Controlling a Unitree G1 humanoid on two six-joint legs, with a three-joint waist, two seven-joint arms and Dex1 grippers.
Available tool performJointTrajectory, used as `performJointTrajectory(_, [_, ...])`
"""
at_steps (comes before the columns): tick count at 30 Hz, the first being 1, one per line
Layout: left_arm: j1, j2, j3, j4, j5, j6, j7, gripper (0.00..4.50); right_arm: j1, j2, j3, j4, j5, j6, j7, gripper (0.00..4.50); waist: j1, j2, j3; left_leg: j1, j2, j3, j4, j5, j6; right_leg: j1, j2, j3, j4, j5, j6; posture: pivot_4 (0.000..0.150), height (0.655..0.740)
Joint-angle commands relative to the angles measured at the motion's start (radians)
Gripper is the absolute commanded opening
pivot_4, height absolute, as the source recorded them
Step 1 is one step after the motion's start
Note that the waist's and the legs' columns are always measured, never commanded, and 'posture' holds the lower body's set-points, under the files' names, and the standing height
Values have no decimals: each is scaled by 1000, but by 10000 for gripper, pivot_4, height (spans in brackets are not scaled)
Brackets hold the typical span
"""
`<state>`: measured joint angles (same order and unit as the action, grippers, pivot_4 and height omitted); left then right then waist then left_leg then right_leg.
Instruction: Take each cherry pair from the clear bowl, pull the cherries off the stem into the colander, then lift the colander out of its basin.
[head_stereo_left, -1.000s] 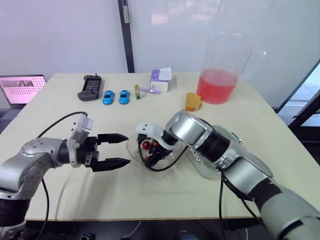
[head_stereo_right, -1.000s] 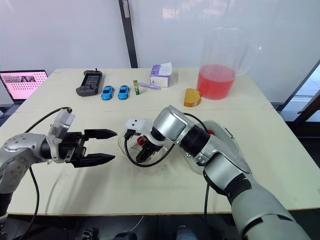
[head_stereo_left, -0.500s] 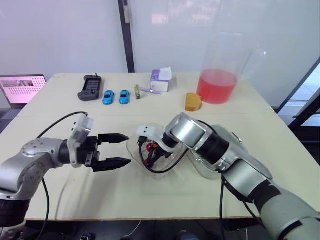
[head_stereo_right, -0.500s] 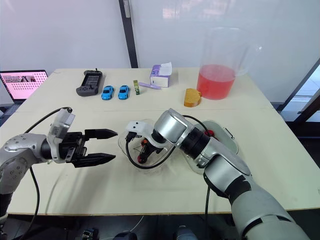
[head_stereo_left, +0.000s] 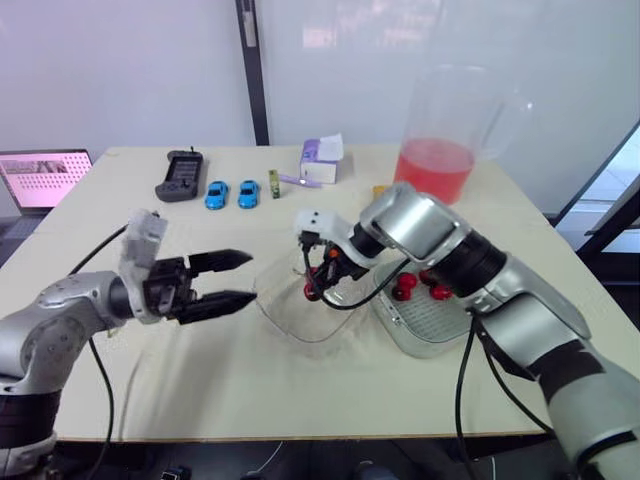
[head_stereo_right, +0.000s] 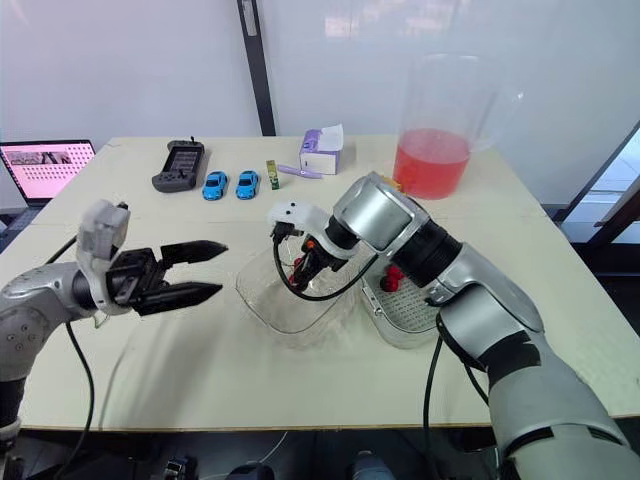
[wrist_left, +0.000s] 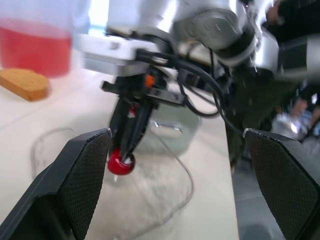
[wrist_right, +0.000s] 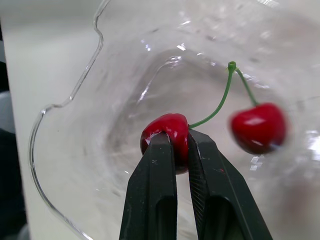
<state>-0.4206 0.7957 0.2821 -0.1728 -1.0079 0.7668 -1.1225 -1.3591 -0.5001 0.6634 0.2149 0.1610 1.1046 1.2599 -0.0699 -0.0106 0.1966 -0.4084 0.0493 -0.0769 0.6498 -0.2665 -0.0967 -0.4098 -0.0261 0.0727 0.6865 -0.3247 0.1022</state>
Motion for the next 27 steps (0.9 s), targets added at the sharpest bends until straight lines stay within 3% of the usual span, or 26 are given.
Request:
performJointTrajectory(1, [-46, -18, 56, 28, -97, 77, 72, 45000, -7, -66, -75, -94, -27, -134, -13, 43, 1, 0, 0, 0, 0, 0, 0, 0, 0, 0, 0, 0, 0, 0, 0, 1500, 7400])
performJointTrajectory(11, [-110, -72, 87, 74, -218, 203, 221, 45000, 210, -202, -300, -425, 11, -357, -62, 43, 1, 0, 0, 0, 0, -1, 0, 0, 0, 0, 0, 0, 0, 0, 0, 1500, 7400])
performJointTrajectory(17, [-163, -124, 56, 76, -226, 213, 290, 45000, 362, -239, -322, -581, -42, -434, -142, 43, 5, -1, 0, 0, 0, -1, 1, 0, 0, 1, -1, -1, 0, 0, 0, 1500, 7400])
performJointTrajectory(27, [-165, -229, -47, -21, -114, 149, 384, 45000, 359, -160, -315, -591, -46, -384, -241, 43, 2, -1, 0, 0, 0, -1, 1, 0, -1, 2, -1, 0, 0, 0, 0, 1500, 7400])
